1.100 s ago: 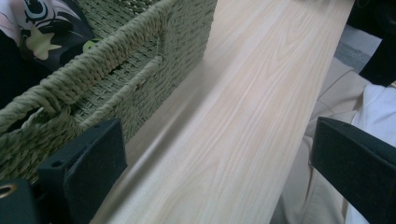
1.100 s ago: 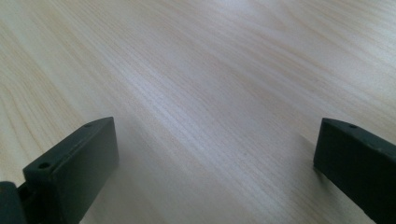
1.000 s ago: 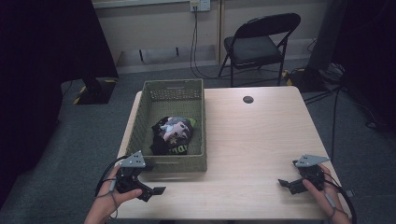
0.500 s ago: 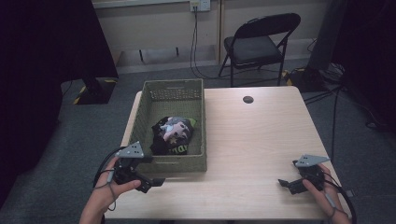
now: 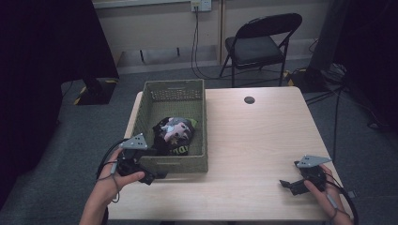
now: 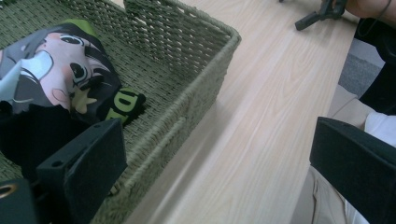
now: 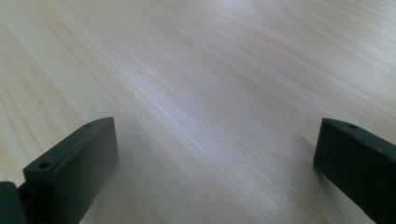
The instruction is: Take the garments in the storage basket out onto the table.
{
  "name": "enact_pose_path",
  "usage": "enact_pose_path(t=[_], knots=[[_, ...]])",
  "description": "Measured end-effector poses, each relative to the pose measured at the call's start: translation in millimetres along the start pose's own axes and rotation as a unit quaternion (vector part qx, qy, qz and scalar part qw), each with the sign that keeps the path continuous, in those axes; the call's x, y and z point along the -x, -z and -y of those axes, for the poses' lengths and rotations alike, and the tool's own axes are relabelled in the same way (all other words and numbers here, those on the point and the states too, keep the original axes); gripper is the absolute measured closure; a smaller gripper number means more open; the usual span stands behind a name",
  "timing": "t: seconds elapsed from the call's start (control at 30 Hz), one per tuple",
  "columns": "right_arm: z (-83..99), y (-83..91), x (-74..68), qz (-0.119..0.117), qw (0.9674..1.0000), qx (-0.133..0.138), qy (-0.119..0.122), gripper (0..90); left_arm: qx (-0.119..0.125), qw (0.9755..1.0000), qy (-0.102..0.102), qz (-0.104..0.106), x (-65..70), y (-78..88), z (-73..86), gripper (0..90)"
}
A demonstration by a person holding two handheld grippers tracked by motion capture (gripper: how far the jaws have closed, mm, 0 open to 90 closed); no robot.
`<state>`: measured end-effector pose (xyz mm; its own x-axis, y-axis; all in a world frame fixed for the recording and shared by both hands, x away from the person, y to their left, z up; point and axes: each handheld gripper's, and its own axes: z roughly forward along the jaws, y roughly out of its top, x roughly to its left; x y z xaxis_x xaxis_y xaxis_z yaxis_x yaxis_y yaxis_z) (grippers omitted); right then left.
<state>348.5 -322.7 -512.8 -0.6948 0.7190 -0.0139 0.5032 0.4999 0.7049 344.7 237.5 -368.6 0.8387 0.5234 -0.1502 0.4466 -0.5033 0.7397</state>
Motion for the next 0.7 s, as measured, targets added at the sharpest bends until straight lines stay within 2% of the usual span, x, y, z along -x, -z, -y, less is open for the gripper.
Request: enact_pose_path(t=[0.23,0.4,0.6,0.7], knots=[[0.0,0.0,0.0,0.000,1.0000,0.000,0.000,0.0,-0.003,1.0000,-0.001,-0.006,-7.0,-2.9,-9.1,3.8],[0.0,0.0,0.0,0.000,1.0000,0.000,0.000,0.0,0.008,0.9999,0.002,-0.011,-13.3,-5.6,-17.4,3.4],[0.0,0.1,0.0,0.000,1.0000,0.000,0.000,0.0,0.005,0.9998,-0.004,-0.019,-21.6,-8.5,-26.3,3.0],[0.0,0.0,0.0,0.000,1.0000,0.000,0.000,0.0,0.003,0.9999,-0.003,-0.017,-24.4,-10.6,-29.0,3.0]])
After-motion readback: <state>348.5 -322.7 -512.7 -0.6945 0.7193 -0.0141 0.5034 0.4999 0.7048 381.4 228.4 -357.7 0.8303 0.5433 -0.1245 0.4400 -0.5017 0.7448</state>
